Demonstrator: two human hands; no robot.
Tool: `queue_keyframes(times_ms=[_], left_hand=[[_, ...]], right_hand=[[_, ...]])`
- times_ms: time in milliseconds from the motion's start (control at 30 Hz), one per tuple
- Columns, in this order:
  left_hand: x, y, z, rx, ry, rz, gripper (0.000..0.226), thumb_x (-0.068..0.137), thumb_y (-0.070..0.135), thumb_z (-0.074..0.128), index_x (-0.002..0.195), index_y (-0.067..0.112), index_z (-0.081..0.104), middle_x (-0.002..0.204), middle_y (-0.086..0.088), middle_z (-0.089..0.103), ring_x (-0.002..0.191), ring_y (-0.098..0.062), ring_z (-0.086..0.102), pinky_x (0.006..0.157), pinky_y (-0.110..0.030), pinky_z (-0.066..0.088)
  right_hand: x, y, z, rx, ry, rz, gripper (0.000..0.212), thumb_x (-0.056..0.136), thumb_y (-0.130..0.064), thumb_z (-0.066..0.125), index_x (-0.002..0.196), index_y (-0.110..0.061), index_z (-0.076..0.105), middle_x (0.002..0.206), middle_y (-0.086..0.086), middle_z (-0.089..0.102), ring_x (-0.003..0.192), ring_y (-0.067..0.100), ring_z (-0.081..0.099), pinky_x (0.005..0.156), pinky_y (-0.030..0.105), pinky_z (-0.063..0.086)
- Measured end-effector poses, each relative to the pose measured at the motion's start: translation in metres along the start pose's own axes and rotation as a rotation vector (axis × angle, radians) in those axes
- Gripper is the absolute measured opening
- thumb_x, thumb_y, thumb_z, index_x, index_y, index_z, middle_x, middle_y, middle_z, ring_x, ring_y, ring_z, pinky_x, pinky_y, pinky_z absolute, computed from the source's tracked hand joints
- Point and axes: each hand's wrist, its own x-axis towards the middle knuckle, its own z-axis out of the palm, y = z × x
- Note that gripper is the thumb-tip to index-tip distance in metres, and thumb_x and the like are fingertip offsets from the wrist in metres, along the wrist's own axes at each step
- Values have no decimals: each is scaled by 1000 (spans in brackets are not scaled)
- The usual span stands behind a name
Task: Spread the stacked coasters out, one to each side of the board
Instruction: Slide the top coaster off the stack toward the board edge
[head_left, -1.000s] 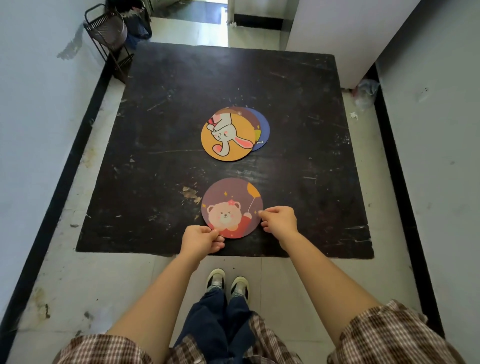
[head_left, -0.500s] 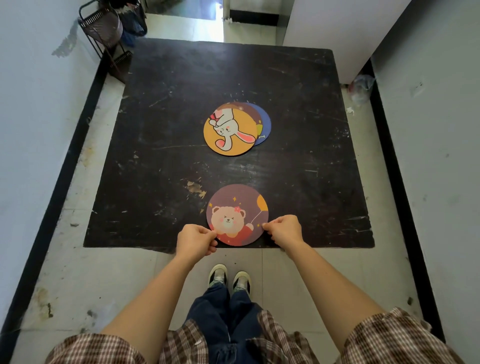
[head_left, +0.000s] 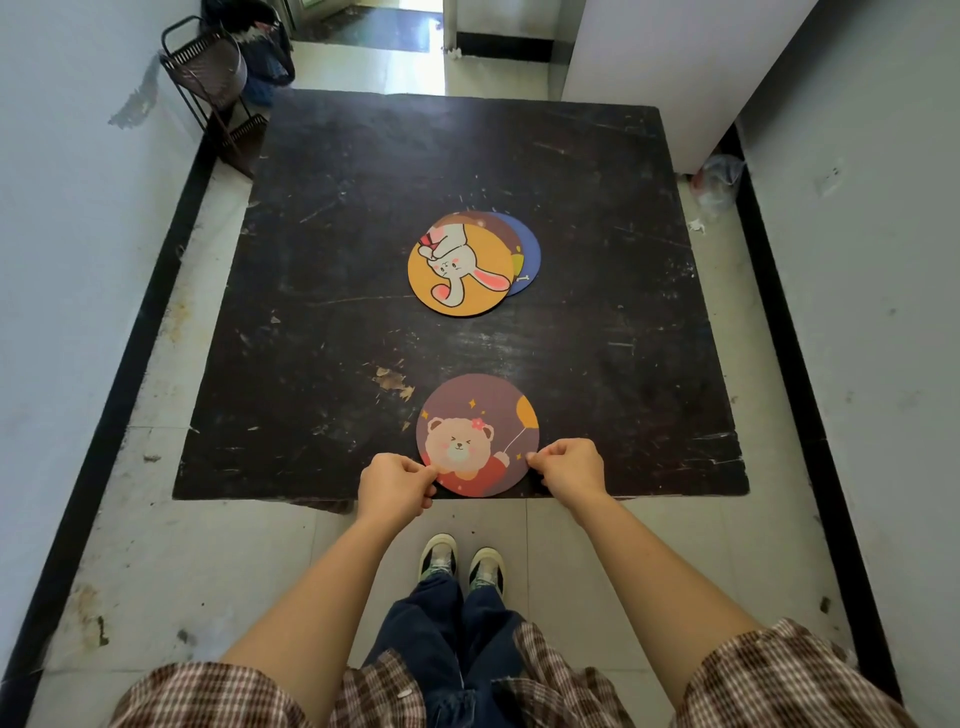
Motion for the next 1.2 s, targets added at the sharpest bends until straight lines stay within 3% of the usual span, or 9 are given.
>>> queue_keyframes(times_ms=[633, 833, 1000, 1133, 1200], left_hand=[[20, 11, -4, 120, -78, -142, 19, 82, 23, 73, 71, 7, 69, 62, -7, 70, 52, -15, 69, 40, -21, 48], [29, 15, -8, 233, -141, -144, 18, 81, 23, 73, 76, 5, 70, 67, -10, 69, 50, -17, 65, 51, -25, 56], [27, 42, -3, 496, -122, 0, 17, 76, 22, 71, 86, 9, 65, 76, -7, 67, 65, -18, 66, 55, -27, 54], [23, 74, 21, 442, -94, 218, 14, 80, 27, 66, 87, 15, 66, 83, -4, 69, 77, -19, 64, 68, -31, 54], [22, 89, 33, 429, -61, 323, 24, 82, 28, 64, 102, 16, 65, 98, -3, 69, 89, -20, 63, 71, -31, 50]], right_hand=[[4, 5, 5, -96, 46, -73, 23, 80, -25, 73, 60, -20, 62, 65, -1, 64, 69, 19, 62, 68, 35, 52], [5, 3, 4, -171, 65, -62, 22, 79, -28, 73, 67, -16, 60, 72, 4, 64, 74, 23, 60, 63, 31, 42], [6, -1, -1, -225, 53, -94, 22, 79, -32, 71, 70, -18, 58, 77, 4, 64, 78, 23, 60, 64, 31, 43], [14, -11, -14, -228, 70, -150, 20, 79, -37, 69, 74, -20, 59, 77, 1, 63, 77, 21, 59, 64, 32, 45], [19, -16, -26, -246, 98, -192, 20, 79, -38, 68, 77, -22, 58, 76, -2, 61, 73, 17, 56, 59, 30, 40]])
